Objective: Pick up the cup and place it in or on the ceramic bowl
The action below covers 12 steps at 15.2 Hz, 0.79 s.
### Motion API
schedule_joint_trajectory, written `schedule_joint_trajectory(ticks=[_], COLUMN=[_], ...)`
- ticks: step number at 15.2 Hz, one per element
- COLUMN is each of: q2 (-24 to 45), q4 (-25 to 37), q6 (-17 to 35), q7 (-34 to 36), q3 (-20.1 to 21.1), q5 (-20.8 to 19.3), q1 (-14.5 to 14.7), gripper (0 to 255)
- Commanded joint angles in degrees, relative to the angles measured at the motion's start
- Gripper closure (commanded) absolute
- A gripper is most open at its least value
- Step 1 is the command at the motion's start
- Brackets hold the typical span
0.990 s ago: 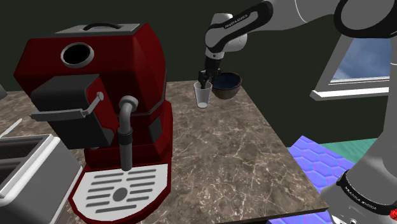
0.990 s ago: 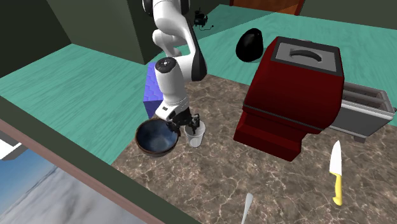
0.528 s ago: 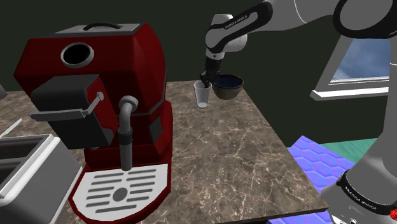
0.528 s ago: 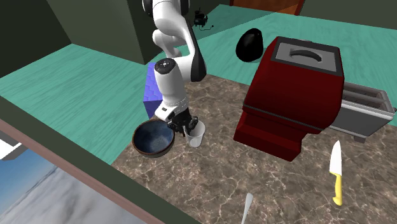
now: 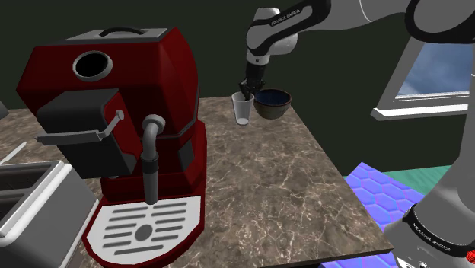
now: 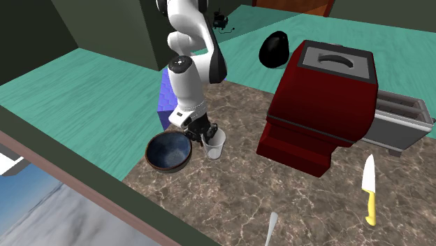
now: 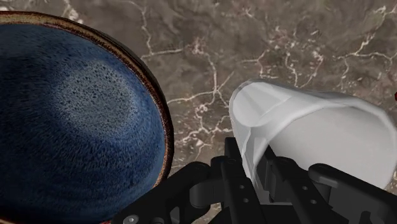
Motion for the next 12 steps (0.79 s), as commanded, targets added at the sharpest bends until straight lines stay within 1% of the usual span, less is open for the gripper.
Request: schedule_joint_trajectory(ticks=[1,12], q2=[-0.5,-2.5], q4=[0.9,6.5], q6=[-1.3,-8.9], q7=[0.2,1.2], q3=[0.0,-0.1], q5=[-0.1,-0.5], q1=[0.0,0.0], gripper=[255,255])
